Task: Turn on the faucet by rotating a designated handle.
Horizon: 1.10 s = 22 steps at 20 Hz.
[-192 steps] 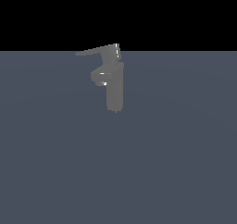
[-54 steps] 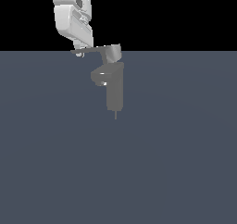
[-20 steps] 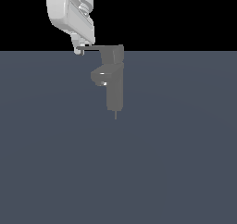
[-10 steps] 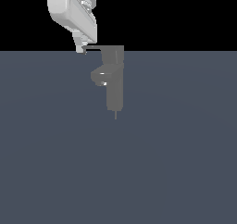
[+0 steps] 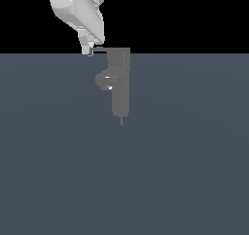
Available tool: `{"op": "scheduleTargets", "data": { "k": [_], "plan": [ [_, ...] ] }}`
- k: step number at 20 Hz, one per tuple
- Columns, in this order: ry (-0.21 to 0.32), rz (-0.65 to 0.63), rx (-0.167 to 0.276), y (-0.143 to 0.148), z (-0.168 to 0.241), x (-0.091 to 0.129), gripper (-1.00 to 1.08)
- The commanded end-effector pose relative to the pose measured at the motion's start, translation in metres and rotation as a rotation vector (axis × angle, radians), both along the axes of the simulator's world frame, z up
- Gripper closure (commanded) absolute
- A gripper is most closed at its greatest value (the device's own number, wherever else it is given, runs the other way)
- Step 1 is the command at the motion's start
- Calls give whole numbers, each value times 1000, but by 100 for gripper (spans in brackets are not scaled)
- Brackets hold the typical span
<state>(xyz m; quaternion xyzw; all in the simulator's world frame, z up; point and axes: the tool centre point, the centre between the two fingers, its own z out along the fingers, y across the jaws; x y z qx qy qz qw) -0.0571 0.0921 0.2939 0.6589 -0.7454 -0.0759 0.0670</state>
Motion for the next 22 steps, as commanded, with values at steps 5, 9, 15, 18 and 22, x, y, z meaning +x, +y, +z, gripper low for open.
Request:
{"op": "scheduleTargets", "data": {
  "k": [5,9,15,18,22],
  "plan": [
    [-1,-7,-1,-38,1,-6,108],
    [-2,-10,0,-64,2,-10,108],
    [-5,-14,0,-105,4,-17,108],
    [1,18,3,-88,2,-18,108],
    [0,14,3,-102,0,-10,108]
  ]
}}
